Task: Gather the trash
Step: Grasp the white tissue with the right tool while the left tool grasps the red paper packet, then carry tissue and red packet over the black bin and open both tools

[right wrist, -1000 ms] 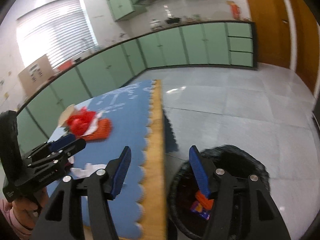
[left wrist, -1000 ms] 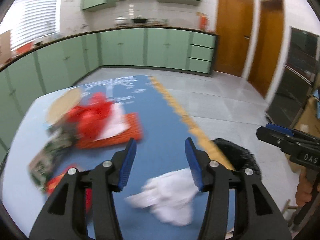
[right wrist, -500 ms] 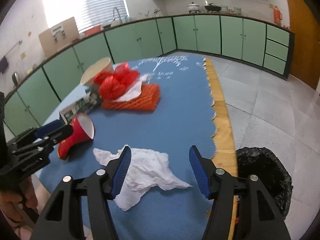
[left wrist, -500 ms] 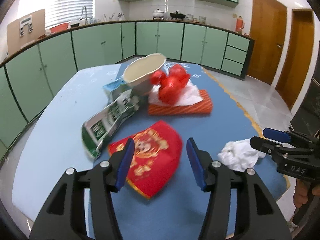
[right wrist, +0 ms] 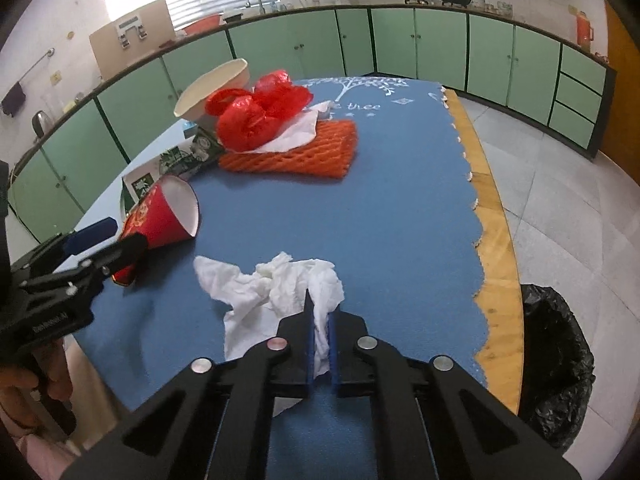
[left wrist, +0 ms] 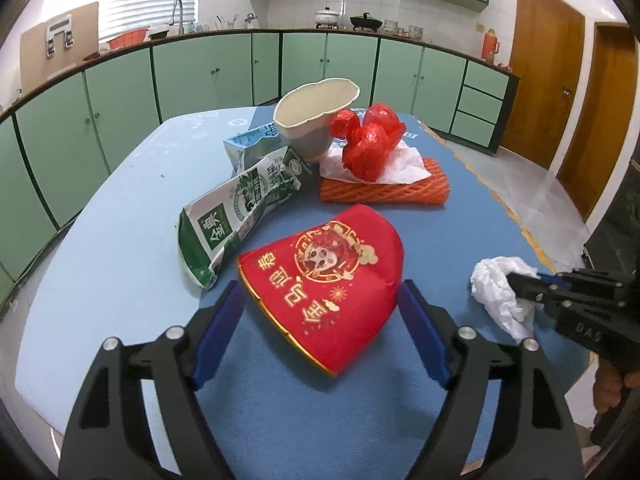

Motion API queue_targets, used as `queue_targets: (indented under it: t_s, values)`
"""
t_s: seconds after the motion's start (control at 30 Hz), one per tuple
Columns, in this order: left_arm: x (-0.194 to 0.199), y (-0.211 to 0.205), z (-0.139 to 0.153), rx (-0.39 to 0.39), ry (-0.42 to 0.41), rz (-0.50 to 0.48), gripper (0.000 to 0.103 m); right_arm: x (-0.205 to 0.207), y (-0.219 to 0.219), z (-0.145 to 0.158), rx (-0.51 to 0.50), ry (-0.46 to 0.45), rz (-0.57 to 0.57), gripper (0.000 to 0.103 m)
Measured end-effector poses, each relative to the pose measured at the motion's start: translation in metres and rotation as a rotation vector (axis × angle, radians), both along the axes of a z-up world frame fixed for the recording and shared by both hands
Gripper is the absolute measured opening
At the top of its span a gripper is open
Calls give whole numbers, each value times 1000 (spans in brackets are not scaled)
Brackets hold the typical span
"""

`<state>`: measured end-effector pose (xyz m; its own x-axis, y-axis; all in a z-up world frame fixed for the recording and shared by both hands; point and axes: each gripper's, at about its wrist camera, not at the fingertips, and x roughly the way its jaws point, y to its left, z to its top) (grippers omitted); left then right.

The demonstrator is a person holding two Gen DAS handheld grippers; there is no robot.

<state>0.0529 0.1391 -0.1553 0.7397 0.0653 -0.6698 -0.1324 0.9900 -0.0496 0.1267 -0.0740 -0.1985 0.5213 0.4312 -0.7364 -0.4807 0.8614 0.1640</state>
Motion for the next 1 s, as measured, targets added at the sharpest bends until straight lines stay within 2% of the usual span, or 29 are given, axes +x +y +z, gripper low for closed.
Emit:
queue_targets:
  t_s: [0.23,0.33,0.43,0.5,0.53,0.57,0.6,0.73,0.87,1.0]
  values:
    - [12,1,-11,-43,34,-3,82,3,-3,1,3,4,-12,6]
    - [19,-2,-11,-51,30,1,85,5,-5,1,6,7,-22,6]
    - [26,-4,-14,-37,39,15,83,6,-7,0,8,9,-29,6]
    - [28,-4,-15,-47,39,19,77,7,-7,-1,6,12,-31,6]
    - [28,-3,-15,-53,32,18,65,7,-7,-1,7,13,-32,6]
    - [28,-4,-14,-50,28,19,61,7,-7,-1,7,13,-32,6]
    - [27,-4,-12,-42,18,20,35,7,-7,-2,7,14,-33,6]
    - [26,-2,-8,-53,4,24,28,8,-7,-3,5,16,-31,6]
    - [23,-1,-2,-46,-23,36,14,7,-8,-1,5,9,-30,6]
    - [18,2,10,-44,-64,44,6,6,-9,2,6,-1,-33,6]
